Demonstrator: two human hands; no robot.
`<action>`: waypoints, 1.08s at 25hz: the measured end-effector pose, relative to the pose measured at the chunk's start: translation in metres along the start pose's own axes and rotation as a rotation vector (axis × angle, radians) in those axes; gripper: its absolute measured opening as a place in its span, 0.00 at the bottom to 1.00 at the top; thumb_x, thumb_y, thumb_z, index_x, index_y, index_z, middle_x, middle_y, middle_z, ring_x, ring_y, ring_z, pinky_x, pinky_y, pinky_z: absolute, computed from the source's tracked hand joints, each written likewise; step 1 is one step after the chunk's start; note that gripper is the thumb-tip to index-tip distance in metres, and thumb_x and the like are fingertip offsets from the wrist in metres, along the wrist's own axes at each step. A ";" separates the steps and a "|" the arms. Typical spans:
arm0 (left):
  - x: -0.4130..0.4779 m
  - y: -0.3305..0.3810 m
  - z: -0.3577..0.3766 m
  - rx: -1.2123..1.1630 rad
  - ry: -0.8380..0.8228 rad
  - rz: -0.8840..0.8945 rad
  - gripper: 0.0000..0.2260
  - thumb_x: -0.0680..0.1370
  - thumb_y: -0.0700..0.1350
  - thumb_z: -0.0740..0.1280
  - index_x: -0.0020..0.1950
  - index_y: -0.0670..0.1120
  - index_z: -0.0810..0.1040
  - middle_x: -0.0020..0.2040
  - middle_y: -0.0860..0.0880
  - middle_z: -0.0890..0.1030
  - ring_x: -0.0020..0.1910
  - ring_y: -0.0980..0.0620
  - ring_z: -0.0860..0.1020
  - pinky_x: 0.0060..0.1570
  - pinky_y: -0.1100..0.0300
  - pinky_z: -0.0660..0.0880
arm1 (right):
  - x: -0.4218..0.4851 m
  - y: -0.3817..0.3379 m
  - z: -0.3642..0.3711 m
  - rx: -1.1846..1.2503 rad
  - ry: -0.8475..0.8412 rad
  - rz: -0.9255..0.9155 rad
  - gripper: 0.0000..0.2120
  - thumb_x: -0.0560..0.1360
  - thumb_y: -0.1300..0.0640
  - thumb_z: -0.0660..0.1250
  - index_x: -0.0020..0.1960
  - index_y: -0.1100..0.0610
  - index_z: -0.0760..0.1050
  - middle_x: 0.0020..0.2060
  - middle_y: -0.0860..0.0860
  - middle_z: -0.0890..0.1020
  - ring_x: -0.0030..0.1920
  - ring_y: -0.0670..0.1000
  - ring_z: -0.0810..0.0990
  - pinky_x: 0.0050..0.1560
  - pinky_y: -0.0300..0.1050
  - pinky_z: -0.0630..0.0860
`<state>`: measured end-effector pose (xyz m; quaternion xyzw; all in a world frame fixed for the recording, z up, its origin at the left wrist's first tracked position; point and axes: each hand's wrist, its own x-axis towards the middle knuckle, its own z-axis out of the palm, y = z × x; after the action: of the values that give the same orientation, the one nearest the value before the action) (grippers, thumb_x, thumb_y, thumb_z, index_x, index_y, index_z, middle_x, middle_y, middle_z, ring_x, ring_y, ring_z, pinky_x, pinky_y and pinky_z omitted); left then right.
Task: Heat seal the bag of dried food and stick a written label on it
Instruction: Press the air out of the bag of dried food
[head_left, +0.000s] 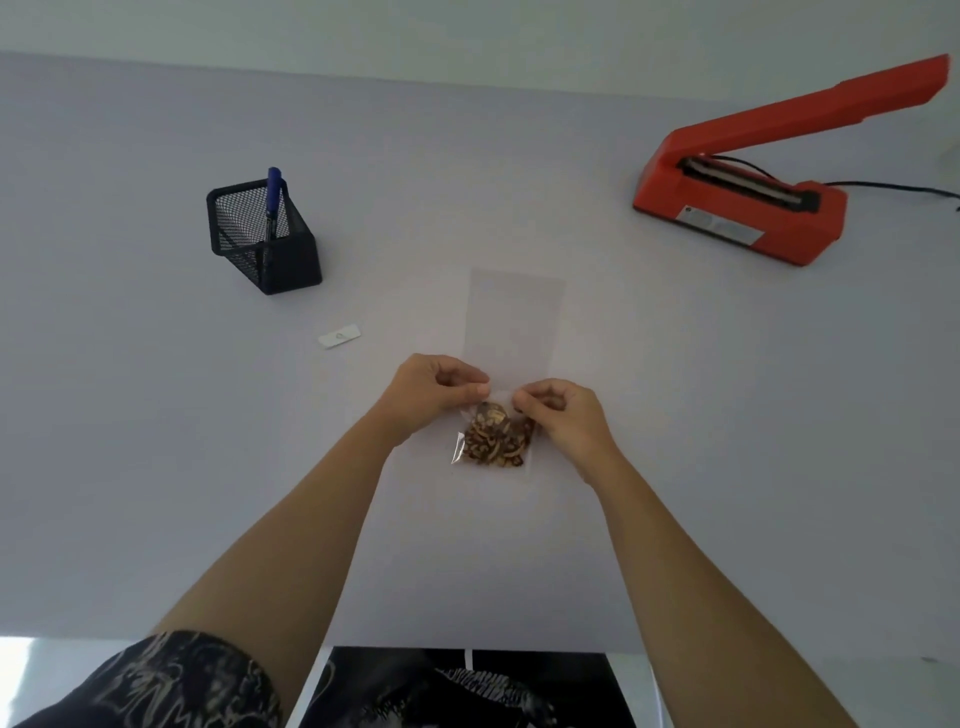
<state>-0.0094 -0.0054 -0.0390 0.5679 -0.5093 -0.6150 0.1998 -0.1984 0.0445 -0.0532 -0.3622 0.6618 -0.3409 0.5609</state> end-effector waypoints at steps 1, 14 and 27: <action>0.000 -0.001 0.001 0.007 -0.002 0.015 0.05 0.70 0.41 0.75 0.44 0.47 0.83 0.40 0.42 0.84 0.36 0.55 0.81 0.44 0.66 0.76 | 0.000 0.000 0.000 -0.019 -0.020 -0.022 0.02 0.71 0.59 0.72 0.42 0.55 0.79 0.37 0.50 0.83 0.39 0.45 0.82 0.47 0.39 0.76; -0.006 -0.005 0.007 0.253 0.165 0.129 0.19 0.70 0.43 0.74 0.61 0.47 0.76 0.40 0.52 0.83 0.41 0.60 0.79 0.49 0.70 0.75 | 0.001 -0.006 -0.001 -0.281 0.050 -0.184 0.14 0.70 0.58 0.73 0.54 0.58 0.77 0.40 0.49 0.83 0.37 0.39 0.80 0.43 0.29 0.75; 0.006 -0.006 0.012 0.686 0.100 0.496 0.05 0.71 0.35 0.70 0.46 0.40 0.82 0.44 0.43 0.78 0.40 0.47 0.77 0.43 0.56 0.75 | 0.012 -0.013 0.002 -0.798 -0.024 -0.443 0.13 0.73 0.61 0.67 0.57 0.56 0.76 0.48 0.52 0.80 0.50 0.53 0.75 0.51 0.46 0.72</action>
<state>-0.0198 -0.0035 -0.0491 0.4908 -0.7953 -0.3150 0.1656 -0.1969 0.0271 -0.0483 -0.6866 0.6416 -0.1667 0.2986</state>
